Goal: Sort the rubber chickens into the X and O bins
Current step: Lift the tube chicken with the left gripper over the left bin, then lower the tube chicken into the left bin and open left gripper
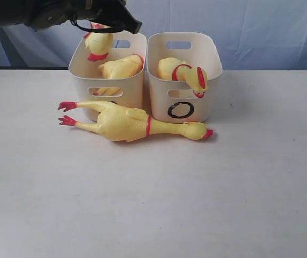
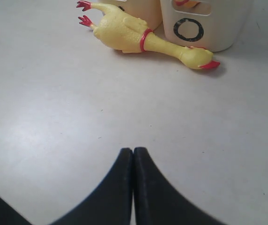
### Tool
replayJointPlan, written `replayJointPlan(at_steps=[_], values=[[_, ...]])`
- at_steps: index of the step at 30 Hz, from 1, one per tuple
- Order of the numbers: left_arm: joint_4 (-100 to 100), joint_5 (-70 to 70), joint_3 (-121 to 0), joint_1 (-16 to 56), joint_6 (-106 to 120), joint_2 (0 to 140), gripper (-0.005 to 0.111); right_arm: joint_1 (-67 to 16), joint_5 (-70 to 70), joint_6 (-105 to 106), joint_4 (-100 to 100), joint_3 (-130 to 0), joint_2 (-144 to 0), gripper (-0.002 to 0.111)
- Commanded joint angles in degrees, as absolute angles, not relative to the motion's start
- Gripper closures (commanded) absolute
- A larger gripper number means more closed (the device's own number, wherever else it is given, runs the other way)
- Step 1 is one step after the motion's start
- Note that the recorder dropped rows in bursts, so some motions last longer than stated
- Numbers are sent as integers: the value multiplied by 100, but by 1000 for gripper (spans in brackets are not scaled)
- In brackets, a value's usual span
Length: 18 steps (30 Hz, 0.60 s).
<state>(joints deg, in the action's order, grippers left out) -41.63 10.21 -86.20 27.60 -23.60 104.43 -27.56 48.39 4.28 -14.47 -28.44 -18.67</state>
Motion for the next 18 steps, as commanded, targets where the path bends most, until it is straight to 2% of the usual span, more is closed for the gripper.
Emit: replayJointPlan(at_steps=[1, 18], values=[[-4072, 845, -8878, 2531, -2527, 10726, 107, -2754, 4820, 450, -1419, -2814, -1834, 109], [-4007, 605, -9411, 2226, -2527, 11739, 107, -2754, 4820, 450, -1419, -2814, -1834, 109]])
